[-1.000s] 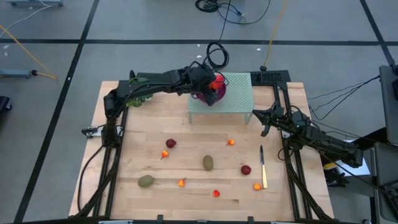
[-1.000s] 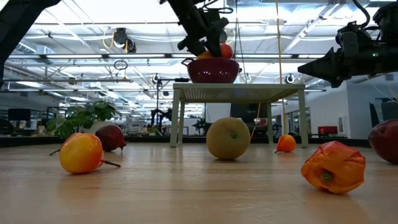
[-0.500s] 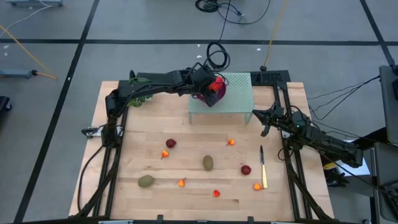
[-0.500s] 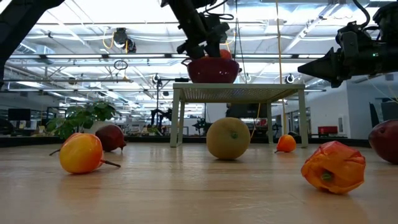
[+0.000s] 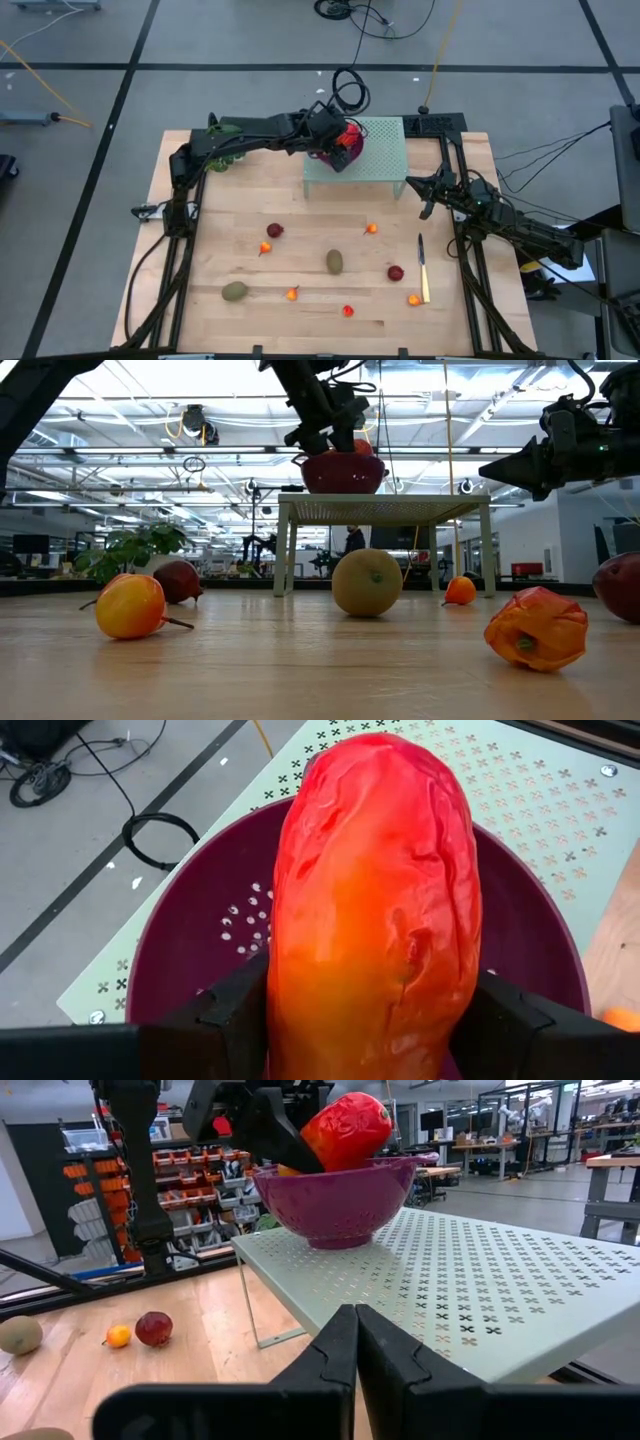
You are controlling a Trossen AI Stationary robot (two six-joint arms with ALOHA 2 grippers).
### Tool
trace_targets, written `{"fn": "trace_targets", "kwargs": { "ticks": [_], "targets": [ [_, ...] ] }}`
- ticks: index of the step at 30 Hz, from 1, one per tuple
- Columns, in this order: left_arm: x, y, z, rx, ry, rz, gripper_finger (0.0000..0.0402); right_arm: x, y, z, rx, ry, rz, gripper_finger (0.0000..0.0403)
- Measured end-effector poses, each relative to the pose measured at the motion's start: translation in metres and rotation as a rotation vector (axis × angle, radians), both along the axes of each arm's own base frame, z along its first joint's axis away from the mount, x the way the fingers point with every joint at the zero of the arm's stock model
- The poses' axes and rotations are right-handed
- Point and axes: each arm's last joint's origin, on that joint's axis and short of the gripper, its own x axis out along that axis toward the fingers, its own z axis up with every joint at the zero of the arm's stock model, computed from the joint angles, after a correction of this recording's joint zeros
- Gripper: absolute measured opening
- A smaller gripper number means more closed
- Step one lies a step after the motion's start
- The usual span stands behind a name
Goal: Pick & Place Fruit
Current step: Put the mango in the violet strainer bowl on the shelf
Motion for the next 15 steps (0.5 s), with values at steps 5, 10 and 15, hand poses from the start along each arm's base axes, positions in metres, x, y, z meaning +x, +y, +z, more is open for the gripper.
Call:
{"fn": "trace_targets", "kwargs": {
  "ticks": [5,10,15],
  "targets": [
    [0.0,0.0,0.0,0.0,0.0,0.0,0.0239,0.0,0.0,-0.0001,0.0,0.0,0.0,0.0],
    [0.0,0.0002,0.0,0.001,0.001,-0.001,0.024,0.0,0.0,0.0,0.0,0.0,0.0,0.0],
    [0.0,0.0,0.0,0.005,0.004,-0.007,0.0261,0.0,0.0,-0.0001,0.0,0.001,0.0,0.0]
  ]
}}
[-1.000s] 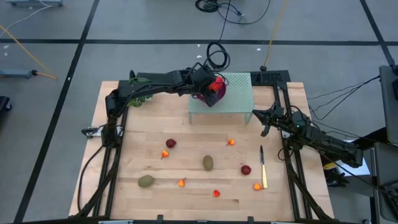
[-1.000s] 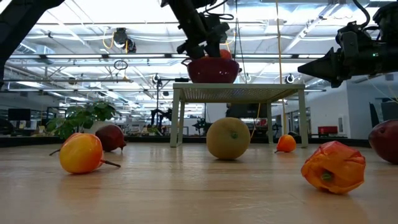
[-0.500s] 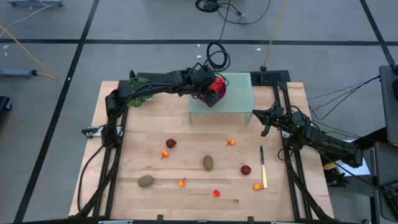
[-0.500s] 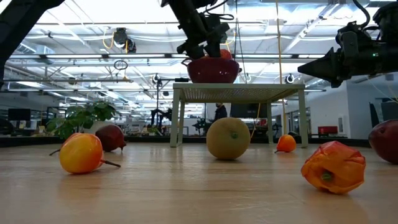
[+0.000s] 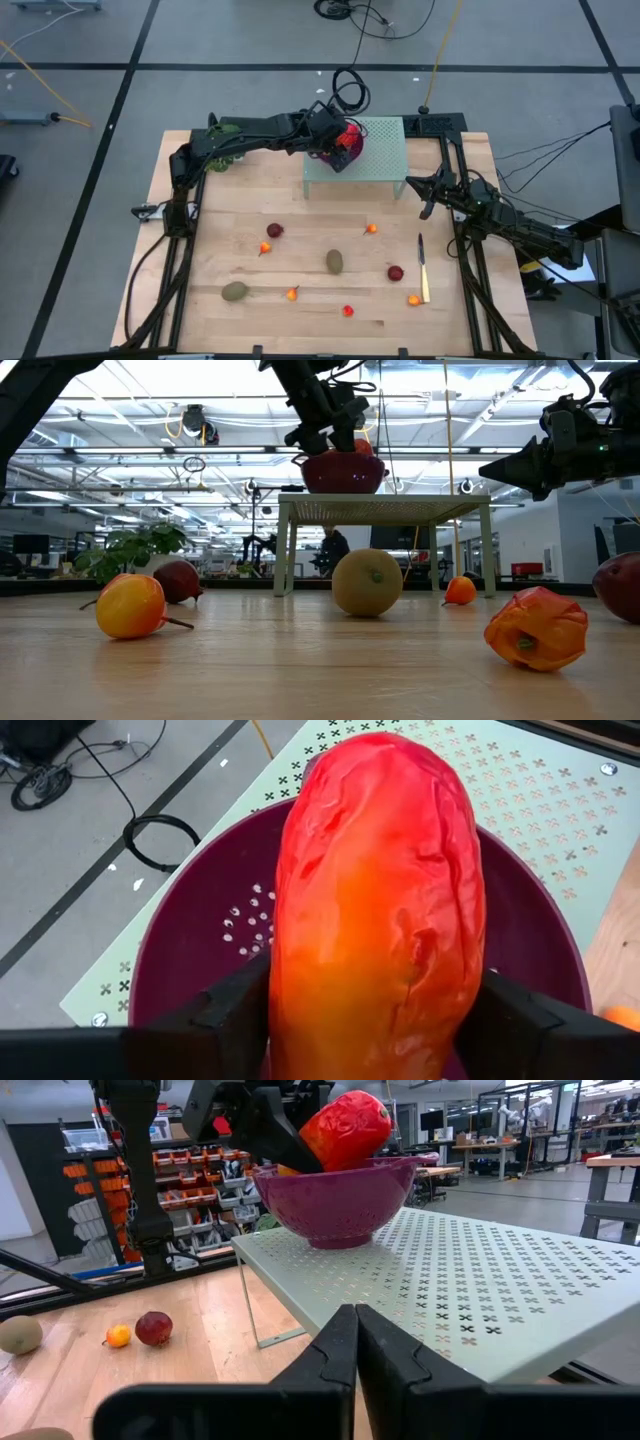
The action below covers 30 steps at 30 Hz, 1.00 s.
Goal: Pick & Place Fruit
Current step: Put the mango in the violet strainer bowl on the shelf, then put the kiwi in the violet strainer bowl on the shelf
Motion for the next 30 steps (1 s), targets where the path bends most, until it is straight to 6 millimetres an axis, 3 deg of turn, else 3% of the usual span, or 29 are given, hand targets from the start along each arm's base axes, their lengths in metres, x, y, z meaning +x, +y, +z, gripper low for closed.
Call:
{"fn": "trace_targets", "kwargs": {
  "ticks": [7,14,21,30],
  "targets": [
    [0.0,0.0,0.0,0.001,0.0,0.001,0.0291,0.0,0.0,0.0,0.0,0.0,0.0,0.0],
    [-0.002,0.001,0.006,0.039,-0.004,-0.025,0.0288,0.0,0.0,0.0,0.0,0.0,0.0,0.0],
    [-0.024,-0.002,0.045,0.088,-0.107,-0.005,0.0272,0.0,0.0,0.0,0.0,-0.001,0.0,0.0],
    [-0.066,-0.021,0.091,0.079,-0.192,0.022,0.0225,0.0,0.0,0.0,0.0,0.0,0.0,0.0]
  ]
}}
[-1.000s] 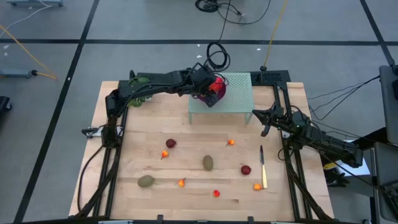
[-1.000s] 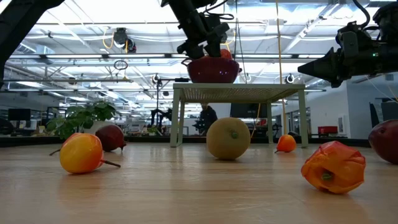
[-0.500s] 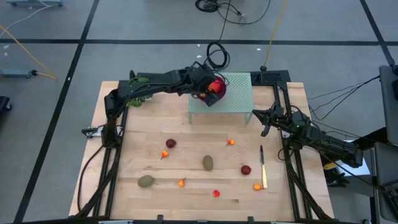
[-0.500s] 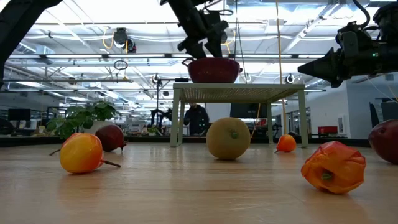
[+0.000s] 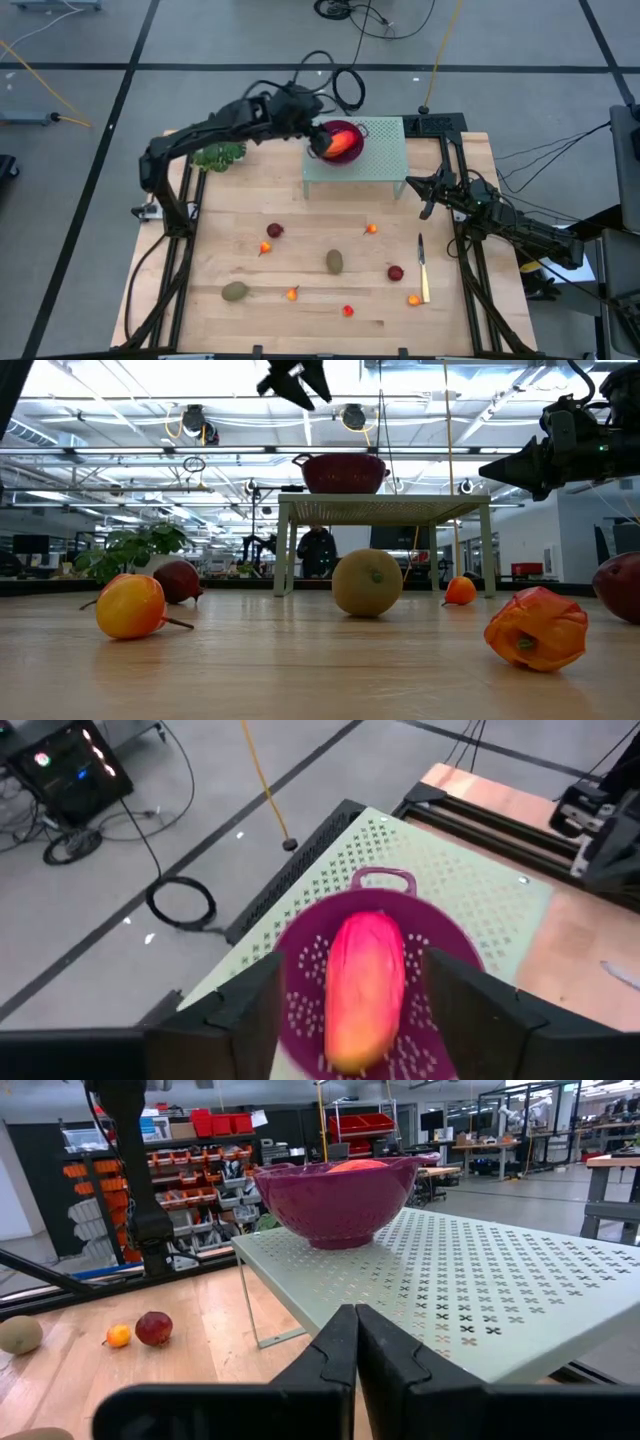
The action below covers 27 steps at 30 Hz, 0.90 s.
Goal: Pick & Place Fruit
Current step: Put the kiwi in the violet strainer bowl on the shelf
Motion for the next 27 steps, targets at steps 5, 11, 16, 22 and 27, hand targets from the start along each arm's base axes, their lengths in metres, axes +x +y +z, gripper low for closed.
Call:
{"fn": "trace_targets", "kwargs": {
  "ticks": [5,11,16,22,27],
  "targets": [
    [-0.025,-0.015,0.016,-0.036,-0.001,0.007,0.0182,0.0,0.0,0.0,0.0,0.0,0.0,0.0],
    [-0.047,-0.03,0.023,-0.1,0.035,0.031,0.012,0.0,0.0,0.0,0.0,0.0,0.0,0.0],
    [-0.054,-0.04,0.017,-0.162,0.11,0.05,0.0057,0.0,0.0,0.0,0.0,0.0,0.0,0.0],
    [-0.055,-0.051,0.013,-0.189,0.157,0.039,0.0006,0.0,0.0,0.0,0.0,0.0,0.0,0.0],
    [-0.056,-0.056,0.012,-0.206,0.17,0.042,0.0005,0.0,0.0,0.0,0.0,0.0,0.0,0.0]
  ]
}}
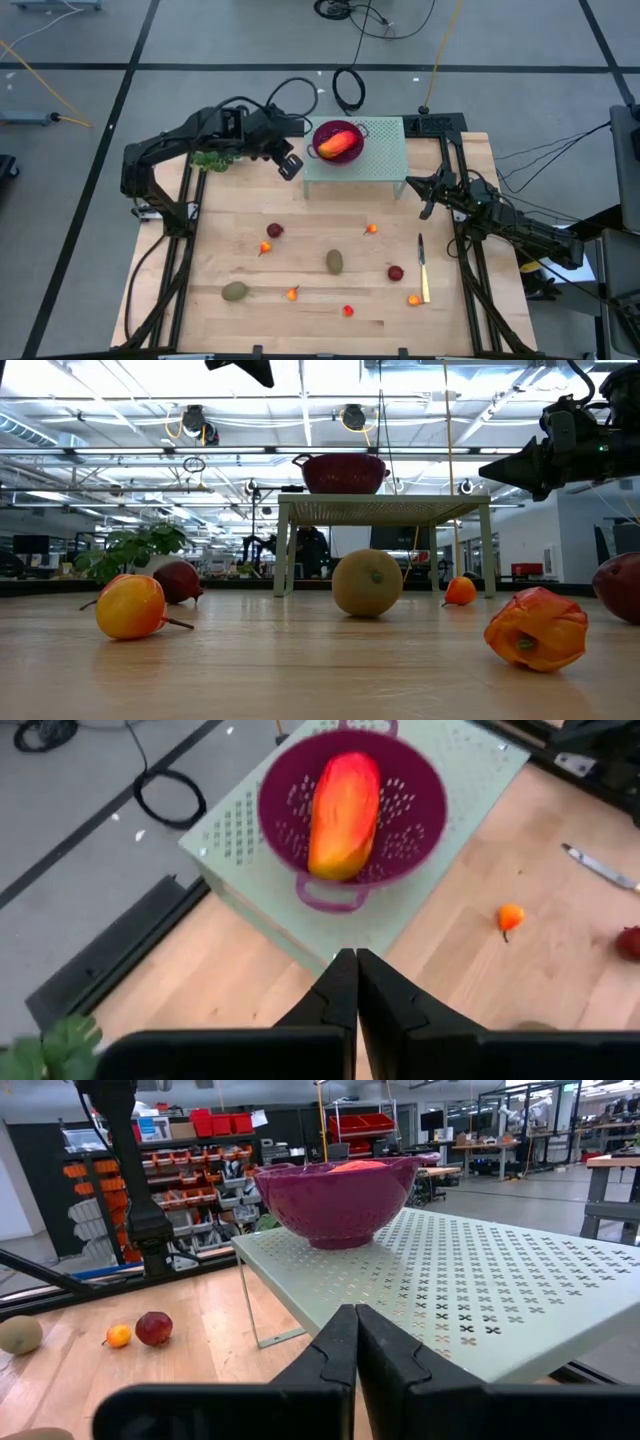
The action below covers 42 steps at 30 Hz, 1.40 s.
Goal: Pick & Place Fruit
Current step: Put the kiwi in the violet strainer bowl on the shelf
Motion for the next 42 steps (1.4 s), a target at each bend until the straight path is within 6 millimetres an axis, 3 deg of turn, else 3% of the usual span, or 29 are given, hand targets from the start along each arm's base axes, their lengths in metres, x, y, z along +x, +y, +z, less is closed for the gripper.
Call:
{"fn": "trace_targets", "kwargs": {
  "ticks": [5,15,22,35,42],
  "targets": [
    [0.0,-0.01,-0.01,-0.069,0.022,0.057,0.0004,0.0,0.0,0.0,0.0,0.0,0.0,0.0],
    [0.014,-0.06,-0.067,-0.226,0.14,0.074,0.0002,0.0,0.0,0.0,0.0,0.0,0.0,0.0],
    [0.01,-0.098,-0.1,-0.348,0.221,0.121,0.0002,0.0,0.0,0.0,0.0,0.0,0.0,0.0],
    [-0.021,-0.171,-0.146,-0.475,0.429,0.154,0.0001,0.0,0.0,0.0,0.0,0.0,0.0,0.0],
    [-0.045,-0.202,-0.171,-0.476,0.577,0.056,0.0006,0.0,0.0,0.0,0.0,0.0,0.0,0.0]
  ]
}}
